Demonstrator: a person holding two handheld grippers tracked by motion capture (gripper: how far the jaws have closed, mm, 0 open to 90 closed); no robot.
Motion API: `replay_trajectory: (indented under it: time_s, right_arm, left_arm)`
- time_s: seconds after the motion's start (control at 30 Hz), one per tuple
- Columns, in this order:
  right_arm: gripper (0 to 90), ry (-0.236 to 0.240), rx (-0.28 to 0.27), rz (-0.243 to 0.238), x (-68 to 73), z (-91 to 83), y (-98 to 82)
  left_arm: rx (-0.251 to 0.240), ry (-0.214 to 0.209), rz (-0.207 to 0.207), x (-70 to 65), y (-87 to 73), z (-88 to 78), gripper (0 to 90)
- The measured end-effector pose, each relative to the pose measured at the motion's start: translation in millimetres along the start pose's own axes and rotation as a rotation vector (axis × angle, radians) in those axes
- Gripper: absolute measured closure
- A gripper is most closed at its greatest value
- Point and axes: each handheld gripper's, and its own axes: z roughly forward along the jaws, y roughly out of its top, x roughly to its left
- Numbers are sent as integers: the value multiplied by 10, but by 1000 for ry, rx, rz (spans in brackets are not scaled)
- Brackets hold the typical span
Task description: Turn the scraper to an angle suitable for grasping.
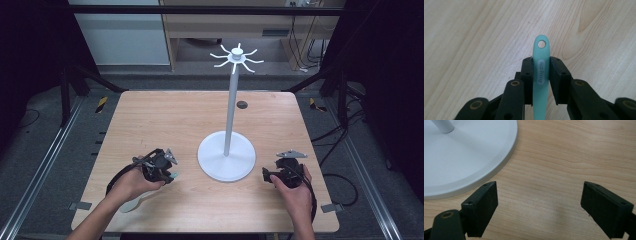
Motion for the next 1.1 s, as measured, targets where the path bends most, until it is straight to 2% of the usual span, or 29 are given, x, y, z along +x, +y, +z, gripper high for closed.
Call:
replay_trajectory:
  time_s: [0.13, 0.37, 0.83, 1.1]
  right_arm:
    - [145, 0, 1, -1, 1, 1, 0]
    - [146, -1, 5, 3, 6, 0, -1]
    - [145, -2, 6, 2, 7, -1, -2]
    - [145, -1, 5, -1, 9, 2, -1]
  left_arm:
    - [-46, 14, -10, 21, -23, -192, 742]
    - [-106, 28, -17, 41, -56, -420, 742]
    - [-175, 55, -25, 67, -84, -707, 742]
    - [-264, 85, -54, 85, -103, -911, 742]
